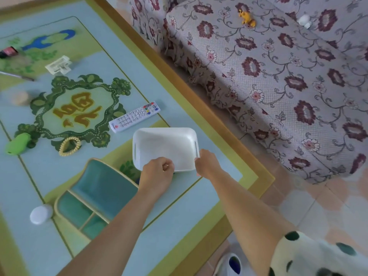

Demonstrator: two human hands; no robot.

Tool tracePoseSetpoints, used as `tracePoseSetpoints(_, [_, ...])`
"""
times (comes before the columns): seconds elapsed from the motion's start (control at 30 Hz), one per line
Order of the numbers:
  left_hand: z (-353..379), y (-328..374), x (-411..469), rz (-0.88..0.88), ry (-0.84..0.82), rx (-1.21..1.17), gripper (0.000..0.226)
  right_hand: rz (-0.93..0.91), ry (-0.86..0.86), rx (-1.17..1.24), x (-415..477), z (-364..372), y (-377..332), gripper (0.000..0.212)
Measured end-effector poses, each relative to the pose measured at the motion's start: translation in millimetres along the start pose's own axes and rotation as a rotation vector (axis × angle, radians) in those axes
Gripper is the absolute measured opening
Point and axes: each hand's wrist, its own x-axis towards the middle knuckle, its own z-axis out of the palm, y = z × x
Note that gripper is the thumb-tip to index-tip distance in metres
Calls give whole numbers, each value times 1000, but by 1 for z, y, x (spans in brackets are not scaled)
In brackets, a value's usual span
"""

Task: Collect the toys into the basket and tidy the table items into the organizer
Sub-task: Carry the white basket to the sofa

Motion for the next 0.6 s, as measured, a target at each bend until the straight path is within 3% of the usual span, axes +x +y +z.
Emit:
tracePoseSetpoints(0.27, [25, 28, -10, -63, 20, -44, 19, -15, 45, 202, -3, -35, 21, 14])
tracePoseSetpoints(0.5, [72, 115, -32, -25, -4, -182, 20, 31, 250, 249, -28, -127, 73, 29])
tracePoseSetpoints(0.6, [101, 162, -39, -31, 14, -247, 18, 69, 310, 377, -36, -169, 103, 27])
